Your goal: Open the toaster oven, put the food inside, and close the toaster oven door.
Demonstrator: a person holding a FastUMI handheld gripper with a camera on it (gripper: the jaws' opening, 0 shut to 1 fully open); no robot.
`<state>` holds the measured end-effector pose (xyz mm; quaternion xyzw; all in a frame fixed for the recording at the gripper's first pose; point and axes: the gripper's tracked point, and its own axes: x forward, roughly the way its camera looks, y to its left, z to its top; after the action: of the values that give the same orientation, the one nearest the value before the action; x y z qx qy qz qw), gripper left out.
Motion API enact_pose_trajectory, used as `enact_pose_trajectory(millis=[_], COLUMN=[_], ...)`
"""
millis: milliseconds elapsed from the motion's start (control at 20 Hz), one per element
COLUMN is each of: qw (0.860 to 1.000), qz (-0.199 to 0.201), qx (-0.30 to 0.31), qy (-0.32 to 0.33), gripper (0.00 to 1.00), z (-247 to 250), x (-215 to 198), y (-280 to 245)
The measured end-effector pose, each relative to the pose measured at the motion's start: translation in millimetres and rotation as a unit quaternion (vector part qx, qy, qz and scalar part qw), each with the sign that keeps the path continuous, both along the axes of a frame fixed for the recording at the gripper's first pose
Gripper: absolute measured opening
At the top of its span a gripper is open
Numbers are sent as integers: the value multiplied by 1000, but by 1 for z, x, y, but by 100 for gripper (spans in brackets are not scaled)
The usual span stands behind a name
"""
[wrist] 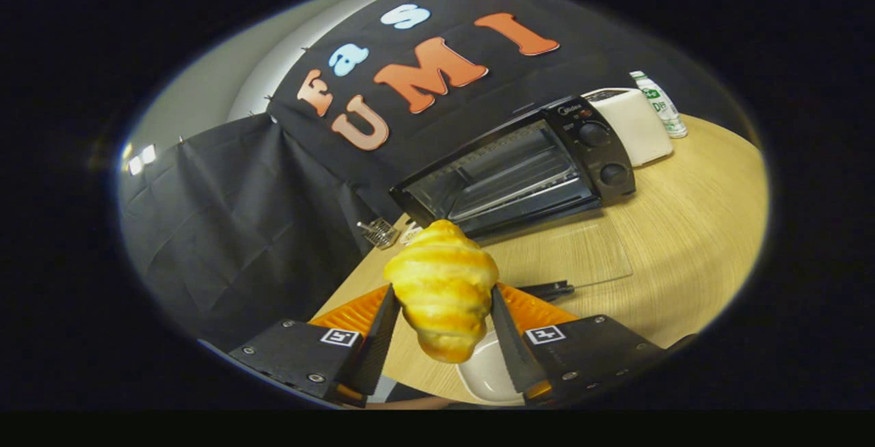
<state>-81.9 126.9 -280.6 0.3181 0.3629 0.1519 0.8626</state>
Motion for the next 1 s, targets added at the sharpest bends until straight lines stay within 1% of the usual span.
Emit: enact_pose_trajectory(millis=[150, 300, 400, 650, 850, 1000], qw=[1000, 999, 998, 998, 997, 997], qz=[-23, -47, -56, -65, -66, -64], qx=[8, -5, -11, -11, -37, -48], qy=[0, 21, 30, 22, 28, 19], gripper=[73, 73, 73, 73, 73, 73], z=[-7, -31, -44, -48, -64, -67], x=[36, 67, 86, 125, 151, 165], y=[-2, -10, -12, -4, -2, 4])
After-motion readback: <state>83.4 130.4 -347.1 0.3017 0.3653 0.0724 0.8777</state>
